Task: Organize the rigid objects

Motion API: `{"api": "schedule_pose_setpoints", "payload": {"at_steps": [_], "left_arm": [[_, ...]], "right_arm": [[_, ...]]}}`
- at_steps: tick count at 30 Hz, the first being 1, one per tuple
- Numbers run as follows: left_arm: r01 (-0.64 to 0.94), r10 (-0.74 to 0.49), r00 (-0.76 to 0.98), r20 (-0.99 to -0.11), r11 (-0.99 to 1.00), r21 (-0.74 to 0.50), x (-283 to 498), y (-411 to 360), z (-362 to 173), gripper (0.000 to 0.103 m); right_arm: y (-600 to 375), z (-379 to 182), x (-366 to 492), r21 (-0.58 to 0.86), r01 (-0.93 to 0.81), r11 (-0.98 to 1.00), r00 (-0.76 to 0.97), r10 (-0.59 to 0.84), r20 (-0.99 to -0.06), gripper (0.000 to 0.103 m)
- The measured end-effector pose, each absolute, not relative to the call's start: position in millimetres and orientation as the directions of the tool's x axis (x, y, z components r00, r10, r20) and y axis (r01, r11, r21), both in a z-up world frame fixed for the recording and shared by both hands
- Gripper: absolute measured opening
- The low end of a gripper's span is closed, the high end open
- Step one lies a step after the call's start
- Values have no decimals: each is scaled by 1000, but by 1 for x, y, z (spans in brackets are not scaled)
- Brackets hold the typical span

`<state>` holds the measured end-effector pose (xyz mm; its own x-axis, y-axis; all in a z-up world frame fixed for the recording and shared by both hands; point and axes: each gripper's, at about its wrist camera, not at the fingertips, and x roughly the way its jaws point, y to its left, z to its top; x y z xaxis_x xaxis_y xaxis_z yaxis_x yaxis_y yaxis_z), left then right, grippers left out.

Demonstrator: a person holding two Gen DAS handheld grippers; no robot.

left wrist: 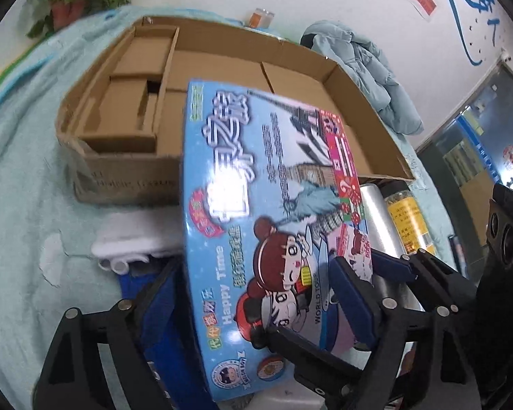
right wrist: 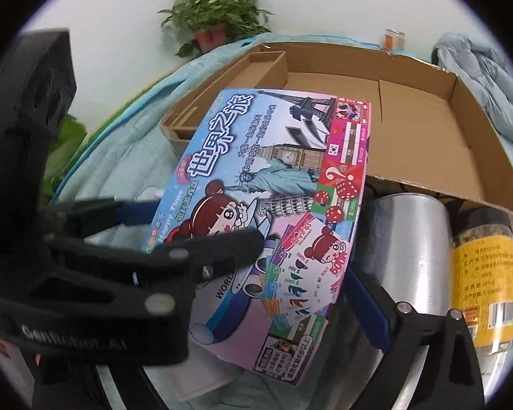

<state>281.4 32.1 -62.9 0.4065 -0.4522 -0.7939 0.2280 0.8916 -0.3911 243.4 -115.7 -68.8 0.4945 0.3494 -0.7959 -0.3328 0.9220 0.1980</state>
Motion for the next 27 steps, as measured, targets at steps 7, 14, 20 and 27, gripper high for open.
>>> {"api": "schedule_pose_setpoints", "payload": {"at_steps": [7, 14, 20, 27], "left_arm": [[218, -460, 427, -778, 888, -405, 275, 36, -67, 85], [222, -420, 445, -791, 907, -357, 267, 36, -56, 79], [258, -369, 504, -781, 927, -272, 249, 23, -30, 76], [262, -350, 615, -706, 936, -235, 211, 5, 15, 76]], "right_arm": [[-116, -70, 242, 196, -329, 924, 492, 345, -799, 96], [-118, -69, 242, 230, -303, 925, 486, 357, -798, 96], [-129, -62, 227, 298, -276, 914, 532, 403, -745, 96], [-143, -24, 197, 271, -318, 909, 634, 416, -652, 96]]}}
